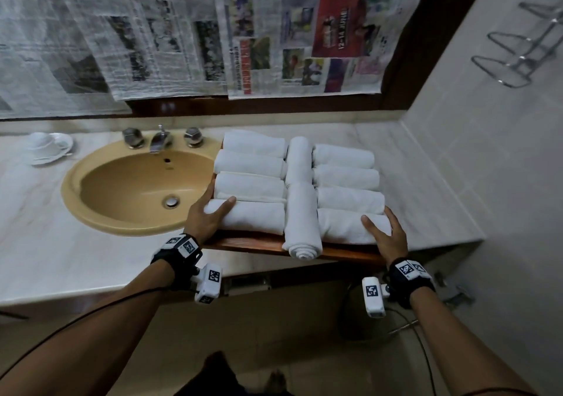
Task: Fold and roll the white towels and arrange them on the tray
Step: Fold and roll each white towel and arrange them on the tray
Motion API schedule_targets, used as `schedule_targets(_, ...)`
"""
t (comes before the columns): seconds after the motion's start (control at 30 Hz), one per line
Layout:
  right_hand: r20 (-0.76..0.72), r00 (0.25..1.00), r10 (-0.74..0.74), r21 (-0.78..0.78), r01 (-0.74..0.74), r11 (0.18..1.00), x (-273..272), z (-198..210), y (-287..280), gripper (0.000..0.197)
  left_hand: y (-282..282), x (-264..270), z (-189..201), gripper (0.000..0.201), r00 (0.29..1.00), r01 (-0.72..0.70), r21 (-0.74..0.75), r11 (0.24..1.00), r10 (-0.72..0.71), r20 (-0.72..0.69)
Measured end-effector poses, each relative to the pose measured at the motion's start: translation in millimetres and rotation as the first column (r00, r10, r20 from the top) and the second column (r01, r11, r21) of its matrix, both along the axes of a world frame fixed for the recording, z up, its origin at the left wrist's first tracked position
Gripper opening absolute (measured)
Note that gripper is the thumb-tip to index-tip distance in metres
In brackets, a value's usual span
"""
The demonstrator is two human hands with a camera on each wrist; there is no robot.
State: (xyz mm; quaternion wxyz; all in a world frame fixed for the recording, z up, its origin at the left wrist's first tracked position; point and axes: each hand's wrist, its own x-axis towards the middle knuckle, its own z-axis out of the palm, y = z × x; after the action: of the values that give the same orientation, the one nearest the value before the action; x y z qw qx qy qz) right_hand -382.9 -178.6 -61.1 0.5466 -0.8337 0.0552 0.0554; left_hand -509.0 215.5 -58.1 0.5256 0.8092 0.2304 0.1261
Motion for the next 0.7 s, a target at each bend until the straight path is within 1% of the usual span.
schedule_targets(0.13, -0.015, 0.998, -0.054, -0.016, 0.054, 0.998, 19.8, -2.5, -46.1, 0.07, -42.2, 38.2, -1.5, 0.068, 1.0, 0.021, -0.052, 0.998, -0.021, 0.006)
schedule_targets(0.23, -0.034, 0.994, -0.102, -0.017, 0.102, 0.995, 34.5, -7.7, -72.6, 0.07, -66.8, 69.9, -2.4, 0.067, 0.997, 0.074, -0.05, 0.996, -0.074, 0.01)
schedule_targets(0.37, -0.063, 0.986, -0.151, -0.033, 0.15, 0.988, 65.2, -13.5, -101.0, 0.072, -89.5, 118.7, -14.6, 0.066, 0.99, 0.143, -0.062, 0.988, -0.143, 0.008)
schedule_targets(0.47, -0.073, 0.984, -0.162, -0.063, 0.157, 0.986, 93.3, -19.2, -119.3, 0.075, -102.2, 157.4, -25.5, 0.066, 0.988, 0.152, -0.05, 0.987, -0.153, -0.011)
schedule_targets(0.6, -0.076, 0.984, -0.16, -0.095, 0.153, 0.984, 142.1, -23.3, -135.5, 0.076, -119.7, 207.5, -29.5, 0.067, 0.987, 0.159, -0.066, 0.985, -0.16, -0.01)
schedule_targets(0.7, -0.089, 0.983, -0.162, -0.094, 0.154, 0.984, 172.2, -25.3, -144.0, 0.075, -127.3, 235.3, -31.3, 0.067, 0.986, 0.162, -0.069, 0.984, -0.164, -0.029)
